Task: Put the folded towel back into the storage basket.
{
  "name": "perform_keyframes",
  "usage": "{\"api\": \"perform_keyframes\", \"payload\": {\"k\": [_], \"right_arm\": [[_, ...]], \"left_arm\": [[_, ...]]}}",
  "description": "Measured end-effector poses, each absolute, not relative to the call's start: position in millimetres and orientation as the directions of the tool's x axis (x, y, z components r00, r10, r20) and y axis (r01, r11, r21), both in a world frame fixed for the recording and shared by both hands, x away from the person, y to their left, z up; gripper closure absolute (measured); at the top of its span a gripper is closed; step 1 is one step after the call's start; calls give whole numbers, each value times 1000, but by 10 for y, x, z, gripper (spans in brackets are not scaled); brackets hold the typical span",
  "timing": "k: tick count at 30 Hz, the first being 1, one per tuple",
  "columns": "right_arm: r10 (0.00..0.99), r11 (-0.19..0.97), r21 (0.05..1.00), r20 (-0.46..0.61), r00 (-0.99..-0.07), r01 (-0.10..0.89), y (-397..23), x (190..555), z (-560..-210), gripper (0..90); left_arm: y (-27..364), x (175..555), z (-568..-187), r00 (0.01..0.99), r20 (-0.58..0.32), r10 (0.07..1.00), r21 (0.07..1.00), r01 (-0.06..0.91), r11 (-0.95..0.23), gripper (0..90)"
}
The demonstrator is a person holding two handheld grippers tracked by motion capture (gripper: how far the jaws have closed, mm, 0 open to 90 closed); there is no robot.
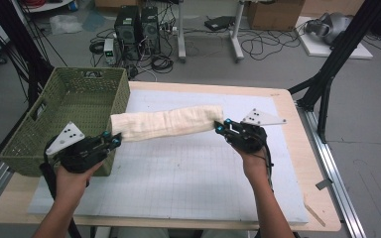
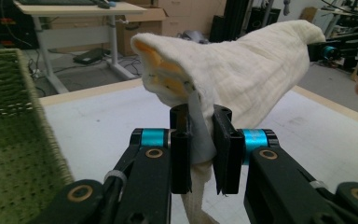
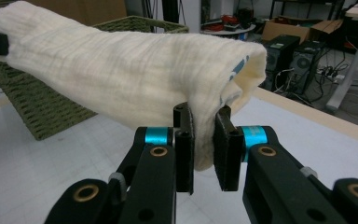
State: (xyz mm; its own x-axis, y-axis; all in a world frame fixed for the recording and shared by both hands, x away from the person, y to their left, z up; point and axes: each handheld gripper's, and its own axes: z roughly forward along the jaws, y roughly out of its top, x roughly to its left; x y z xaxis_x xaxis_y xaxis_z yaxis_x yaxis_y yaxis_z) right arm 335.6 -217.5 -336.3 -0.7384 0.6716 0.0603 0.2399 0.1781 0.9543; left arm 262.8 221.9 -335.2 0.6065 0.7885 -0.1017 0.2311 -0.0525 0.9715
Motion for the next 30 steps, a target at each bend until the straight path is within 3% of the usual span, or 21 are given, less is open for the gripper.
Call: {"api": "perform_keyframes", "payload": {"k": [30], "right_arm": [[584, 247, 952, 1, -811, 180, -770, 4112, -2967, 810]], "left_arm": [[3113, 2311, -3307, 456, -67, 887, 979, 200, -29, 787]]}}
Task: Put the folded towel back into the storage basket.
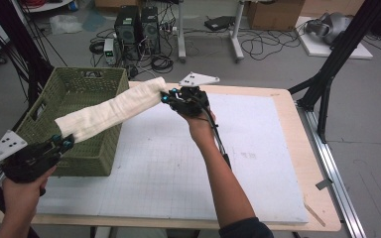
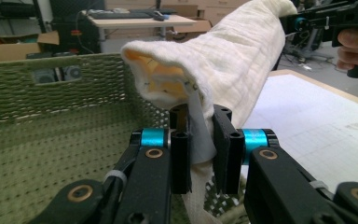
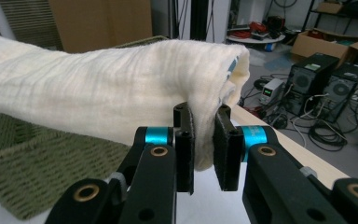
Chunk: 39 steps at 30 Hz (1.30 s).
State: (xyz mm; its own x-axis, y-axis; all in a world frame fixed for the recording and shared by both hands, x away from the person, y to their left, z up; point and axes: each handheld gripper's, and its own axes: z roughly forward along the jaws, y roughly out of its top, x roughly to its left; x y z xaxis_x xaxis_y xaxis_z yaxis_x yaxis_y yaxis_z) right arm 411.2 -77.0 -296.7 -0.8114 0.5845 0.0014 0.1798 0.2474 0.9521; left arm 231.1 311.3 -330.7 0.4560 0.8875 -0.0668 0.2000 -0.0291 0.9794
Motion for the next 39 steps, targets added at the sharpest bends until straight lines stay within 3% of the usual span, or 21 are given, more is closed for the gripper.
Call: {"api": "perform_keyframes", "payload": {"k": [39], "right_arm": [[519, 333, 924, -14, -855, 187, 914, 4710, -2966, 809]], "left_arm": [[3903, 2151, -3410, 216, -52, 975, 978, 210, 5, 785]]}}
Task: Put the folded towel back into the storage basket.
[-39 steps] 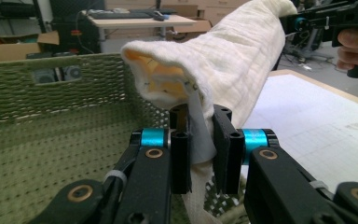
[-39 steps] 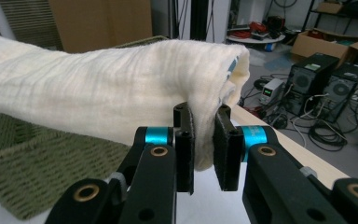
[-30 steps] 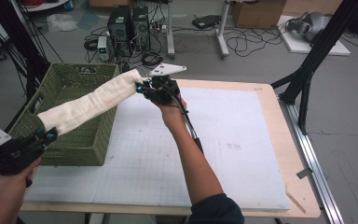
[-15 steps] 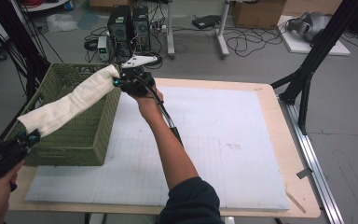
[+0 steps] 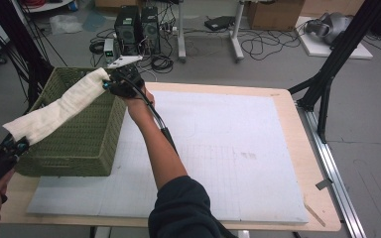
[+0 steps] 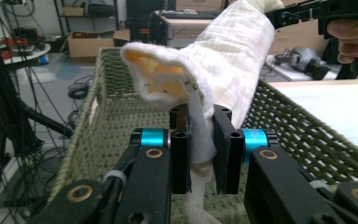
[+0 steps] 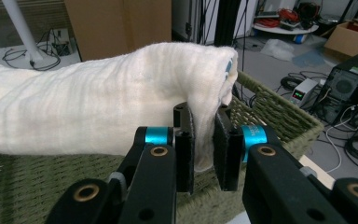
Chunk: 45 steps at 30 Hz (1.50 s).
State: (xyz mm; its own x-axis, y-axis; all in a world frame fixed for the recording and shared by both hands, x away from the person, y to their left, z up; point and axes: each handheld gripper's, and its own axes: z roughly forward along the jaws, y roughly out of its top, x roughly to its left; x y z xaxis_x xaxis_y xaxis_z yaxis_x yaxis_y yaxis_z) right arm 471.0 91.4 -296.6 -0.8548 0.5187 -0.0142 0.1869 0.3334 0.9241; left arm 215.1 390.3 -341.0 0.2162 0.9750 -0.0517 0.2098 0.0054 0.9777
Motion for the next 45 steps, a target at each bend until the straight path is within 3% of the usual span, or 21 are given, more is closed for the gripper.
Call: {"api": "perform_keyframes", "payload": {"k": [9, 16, 18, 20, 23, 31, 39, 45], "right_arm": [[527, 351, 915, -18, -850, 198, 1119, 4753, -3007, 809], [532, 397, 895, -43, -845, 205, 1259, 4803, -3133, 808], [539, 419, 880, -43, -841, 224, 1283, 4822, -3190, 760], [536, 437, 864, -28, -844, 249, 1287, 4841, -3236, 659], [529, 441, 865, -34, -848, 241, 1231, 4844, -3208, 573], [536, 407, 888, -42, -843, 214, 746, 4773, -2932, 490], [551, 379, 902, -42, -833, 205, 65, 4647, -2715, 361], [575, 364, 905, -33, -818, 219, -518, 4524, -2684, 230]], "left_arm": [[4012, 2232, -3429, 181, -32, 983, 970, 243, -13, 784], [4070, 2453, -3515, 147, -5, 989, 943, 329, -44, 770], [4067, 2512, -3550, 141, -19, 990, 921, 387, -38, 685], [4046, 2498, -3558, 119, -3, 993, 924, 381, -42, 494], [4033, 2416, -3505, 99, 0, 995, 941, 336, -34, 399], [3899, 2357, -3368, 166, -45, 985, 962, 271, -2, 385], [3551, 2485, -3348, 314, -153, 937, 964, 255, 72, 220], [3239, 2574, -3354, 426, -141, 893, 971, 235, 41, 202]]}}
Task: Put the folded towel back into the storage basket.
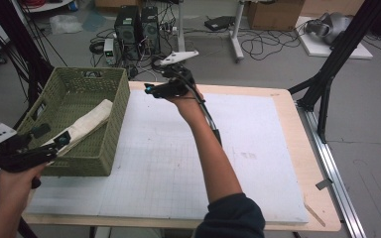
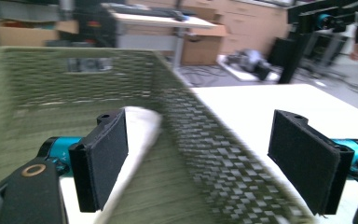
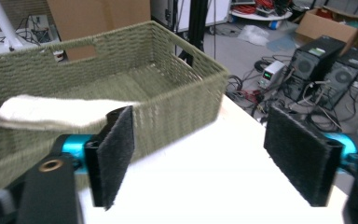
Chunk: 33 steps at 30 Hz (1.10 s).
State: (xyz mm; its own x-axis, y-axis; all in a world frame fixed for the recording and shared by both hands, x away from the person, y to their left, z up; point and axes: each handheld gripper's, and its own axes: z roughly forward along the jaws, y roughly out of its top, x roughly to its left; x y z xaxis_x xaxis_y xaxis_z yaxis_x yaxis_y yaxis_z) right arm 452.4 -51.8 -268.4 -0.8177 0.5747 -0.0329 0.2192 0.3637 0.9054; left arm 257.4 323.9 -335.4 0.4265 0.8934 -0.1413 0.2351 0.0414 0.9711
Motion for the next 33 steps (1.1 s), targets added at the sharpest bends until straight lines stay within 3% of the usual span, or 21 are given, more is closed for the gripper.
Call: {"api": "perform_keyframes", "payload": {"k": [11, 33], "right_arm": [[635, 338, 909, -31, -772, 242, -1392, 4117, -2932, 115], [785, 302, 903, -54, -618, 305, -2791, 2991, -3569, 114]], "left_arm": [[2607, 2673, -3417, 581, -134, 803, 971, 240, -11, 209], [1596, 2839, -3733, 755, -121, 645, 970, 227, -83, 213]]}}
